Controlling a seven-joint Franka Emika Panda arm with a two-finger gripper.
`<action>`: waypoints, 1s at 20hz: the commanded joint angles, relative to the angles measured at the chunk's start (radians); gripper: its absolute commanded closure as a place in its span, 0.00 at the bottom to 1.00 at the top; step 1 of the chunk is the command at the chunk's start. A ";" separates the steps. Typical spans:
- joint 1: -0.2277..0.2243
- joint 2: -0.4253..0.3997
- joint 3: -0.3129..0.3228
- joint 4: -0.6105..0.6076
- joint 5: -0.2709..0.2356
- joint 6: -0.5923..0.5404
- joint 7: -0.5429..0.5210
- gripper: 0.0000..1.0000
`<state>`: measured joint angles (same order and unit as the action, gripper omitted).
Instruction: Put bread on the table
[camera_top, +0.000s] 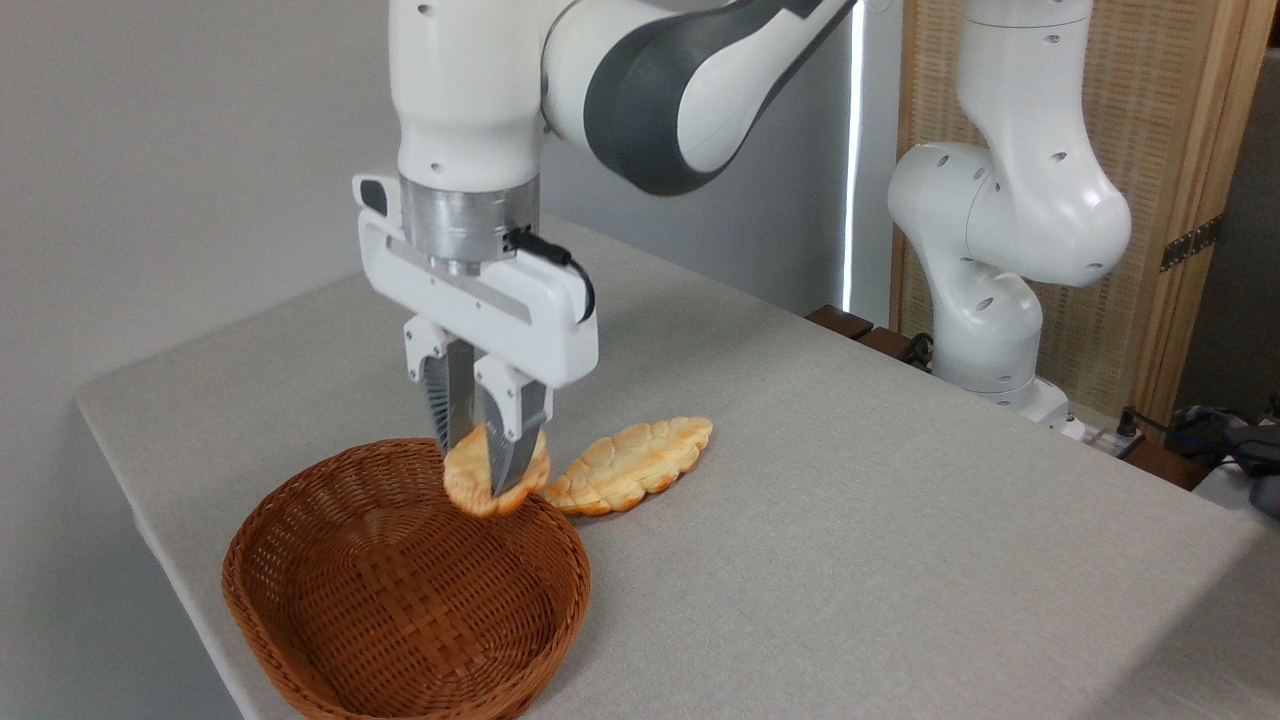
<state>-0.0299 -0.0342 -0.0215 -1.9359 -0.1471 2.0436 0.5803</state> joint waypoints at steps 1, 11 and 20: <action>-0.005 -0.068 0.000 -0.052 -0.034 -0.106 -0.005 0.50; -0.176 -0.144 0.003 -0.248 -0.031 -0.119 -0.008 0.04; -0.189 -0.141 0.003 -0.252 -0.020 -0.106 -0.005 0.00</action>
<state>-0.2070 -0.1509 -0.0278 -2.1702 -0.1639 1.9265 0.5799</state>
